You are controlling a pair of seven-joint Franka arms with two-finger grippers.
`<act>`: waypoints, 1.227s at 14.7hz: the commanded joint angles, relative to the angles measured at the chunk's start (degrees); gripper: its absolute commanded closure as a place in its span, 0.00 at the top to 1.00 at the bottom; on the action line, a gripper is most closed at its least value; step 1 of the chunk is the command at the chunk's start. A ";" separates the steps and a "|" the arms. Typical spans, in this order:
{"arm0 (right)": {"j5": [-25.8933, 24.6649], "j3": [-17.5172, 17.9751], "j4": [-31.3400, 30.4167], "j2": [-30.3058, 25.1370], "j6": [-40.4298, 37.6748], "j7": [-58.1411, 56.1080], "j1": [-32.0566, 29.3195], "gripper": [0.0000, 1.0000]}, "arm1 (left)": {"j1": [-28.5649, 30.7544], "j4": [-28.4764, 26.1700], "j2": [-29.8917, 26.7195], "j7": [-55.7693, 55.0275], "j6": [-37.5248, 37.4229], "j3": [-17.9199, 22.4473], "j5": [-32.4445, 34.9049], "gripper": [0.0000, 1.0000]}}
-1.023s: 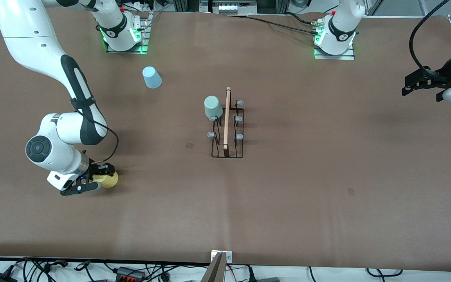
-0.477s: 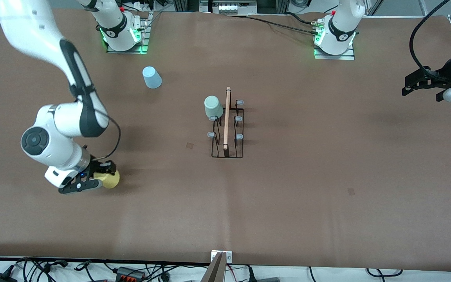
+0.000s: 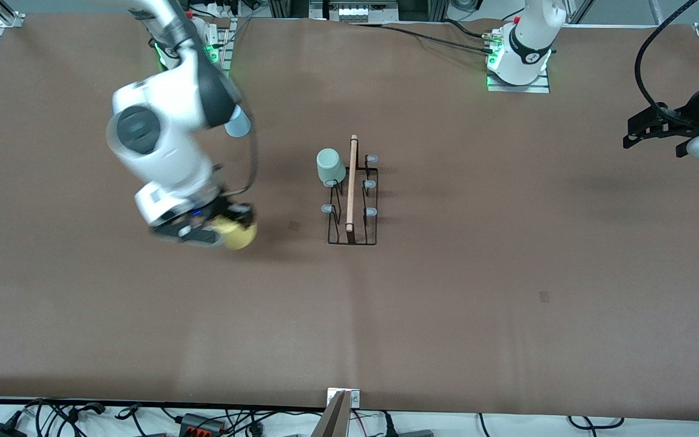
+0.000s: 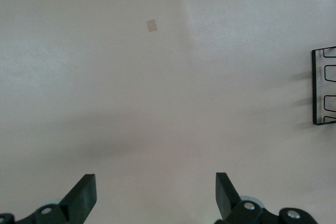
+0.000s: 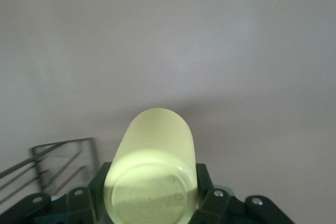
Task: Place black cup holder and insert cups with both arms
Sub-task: 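Carry the yellow cup with the right gripper and lower it onto a peg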
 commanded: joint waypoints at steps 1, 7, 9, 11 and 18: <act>-1.75 0.38 -0.79 1.02 3.67 13.12 5.60 0.27 | -0.11 0.47 -0.01 -0.33 -0.37 0.11 -1.00 1.00; -2.55 0.74 1.67 5.67 7.20 20.45 9.57 0.27 | -0.11 0.47 -0.10 -0.33 -0.46 0.11 -1.00 1.00; -2.46 0.74 1.85 6.64 10.79 20.36 9.57 0.27 | -0.11 0.47 -0.10 -0.33 -0.46 0.03 -1.00 1.00; -2.29 0.74 1.94 7.43 12.12 20.36 9.66 0.28 | -0.11 0.47 -0.10 -0.33 -0.46 0.03 -1.00 1.00; -1.67 0.82 1.85 9.46 12.57 20.54 10.89 0.34 | -0.11 0.47 -0.10 -0.33 -0.46 0.03 -1.00 1.00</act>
